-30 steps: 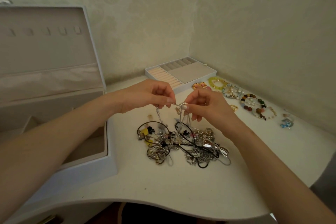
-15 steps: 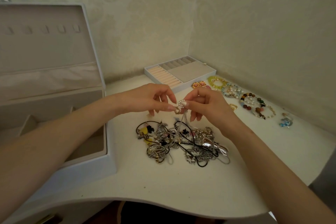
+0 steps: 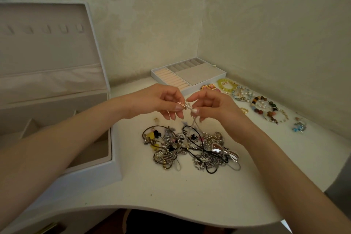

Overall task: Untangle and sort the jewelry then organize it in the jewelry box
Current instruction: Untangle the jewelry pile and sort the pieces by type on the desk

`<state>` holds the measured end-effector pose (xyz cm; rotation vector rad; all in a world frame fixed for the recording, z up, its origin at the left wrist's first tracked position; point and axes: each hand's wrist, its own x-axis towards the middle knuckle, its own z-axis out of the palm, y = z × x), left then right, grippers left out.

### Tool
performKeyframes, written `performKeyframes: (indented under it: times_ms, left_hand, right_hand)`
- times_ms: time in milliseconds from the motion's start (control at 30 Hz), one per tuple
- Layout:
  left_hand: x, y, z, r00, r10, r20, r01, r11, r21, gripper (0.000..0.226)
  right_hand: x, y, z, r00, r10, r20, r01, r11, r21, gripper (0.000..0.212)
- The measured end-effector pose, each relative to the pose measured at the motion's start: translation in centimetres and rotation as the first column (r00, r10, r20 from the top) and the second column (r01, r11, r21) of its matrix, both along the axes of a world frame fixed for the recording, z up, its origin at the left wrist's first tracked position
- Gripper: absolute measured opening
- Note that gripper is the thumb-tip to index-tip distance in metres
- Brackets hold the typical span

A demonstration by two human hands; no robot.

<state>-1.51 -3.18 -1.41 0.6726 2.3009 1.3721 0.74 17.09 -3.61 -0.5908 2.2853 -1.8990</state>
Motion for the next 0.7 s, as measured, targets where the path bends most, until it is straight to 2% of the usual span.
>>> performKeyframes:
  times_ms: [267,467,533,700]
  left_hand:
    - [0.09,0.04,0.11,0.999,-0.023,0.029,0.023,1.000,-0.007,0.010]
    - [0.34,0.30,0.28,0.996,0.009,0.087,-0.015,0.998,0.065,0.026]
    - [0.49,0.54,0.22,0.997,0.051,0.057,-0.054,0.997,0.056,0.030]
    - [0.30,0.61,0.27,0.975,0.206,-0.079,-0.196,0.974,0.117,0.023]
  right_hand:
    - [-0.10,0.13,-0.09,1.000,0.008,0.007,-0.007,0.998,-0.068,0.024]
    - [-0.08,0.11,-0.05,1.000,0.026,-0.006,-0.026,0.995,-0.093,0.031]
    - [-0.11,0.04,-0.06,1.000,0.025,-0.005,-0.025,0.993,-0.119,0.031]
    - [-0.18,0.11,-0.20,1.000,0.023,0.013,-0.021,0.986,-0.164,0.030]
